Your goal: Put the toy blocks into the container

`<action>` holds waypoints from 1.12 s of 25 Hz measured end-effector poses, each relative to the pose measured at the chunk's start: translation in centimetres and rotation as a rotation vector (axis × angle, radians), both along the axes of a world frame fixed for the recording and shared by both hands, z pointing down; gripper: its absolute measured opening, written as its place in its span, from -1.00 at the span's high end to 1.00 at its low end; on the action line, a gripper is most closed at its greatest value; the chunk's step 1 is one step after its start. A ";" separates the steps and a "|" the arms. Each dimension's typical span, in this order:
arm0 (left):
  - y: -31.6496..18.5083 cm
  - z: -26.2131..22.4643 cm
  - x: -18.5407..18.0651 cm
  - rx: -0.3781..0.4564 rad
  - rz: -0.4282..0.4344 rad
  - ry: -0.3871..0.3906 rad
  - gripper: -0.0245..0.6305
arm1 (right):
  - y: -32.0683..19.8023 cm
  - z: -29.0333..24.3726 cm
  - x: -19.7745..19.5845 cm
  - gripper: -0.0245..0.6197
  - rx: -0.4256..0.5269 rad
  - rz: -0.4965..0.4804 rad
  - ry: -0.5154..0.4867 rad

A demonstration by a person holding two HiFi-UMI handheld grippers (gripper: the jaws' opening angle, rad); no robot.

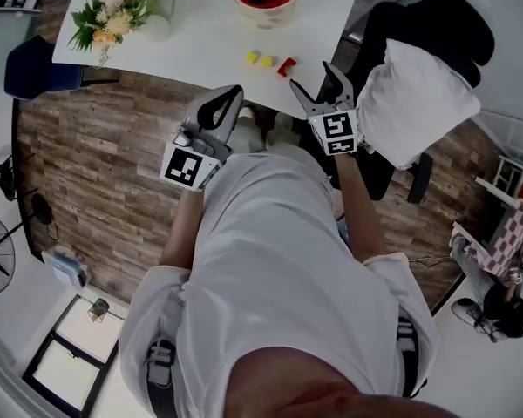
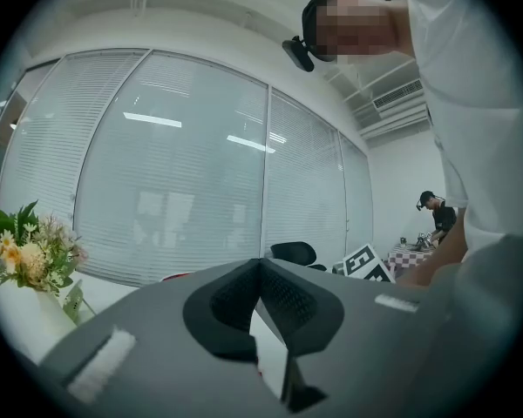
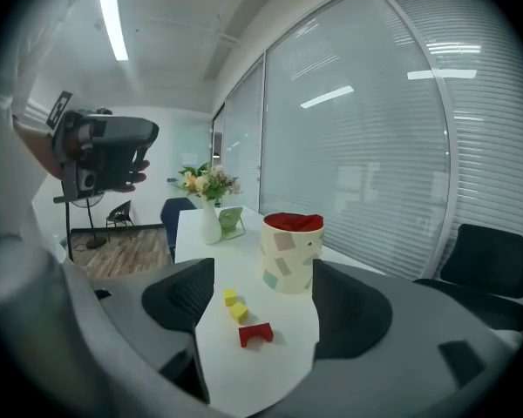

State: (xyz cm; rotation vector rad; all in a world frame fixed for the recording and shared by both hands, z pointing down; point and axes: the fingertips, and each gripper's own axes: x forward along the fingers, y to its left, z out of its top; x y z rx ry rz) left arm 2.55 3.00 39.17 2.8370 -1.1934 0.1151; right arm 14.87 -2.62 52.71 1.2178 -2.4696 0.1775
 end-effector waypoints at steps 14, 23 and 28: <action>-3.3 -0.6 -2.7 -0.015 0.000 0.076 0.94 | -3.2 12.0 -3.6 -0.27 -0.225 -0.080 0.222; -5.0 -0.7 -5.9 0.003 -0.029 0.060 0.94 | -3.8 19.9 -4.0 -0.29 -0.390 -0.180 0.364; -5.9 -0.5 -6.8 0.000 -0.041 0.054 0.94 | -3.9 21.8 -4.0 -0.27 -0.459 -0.213 0.368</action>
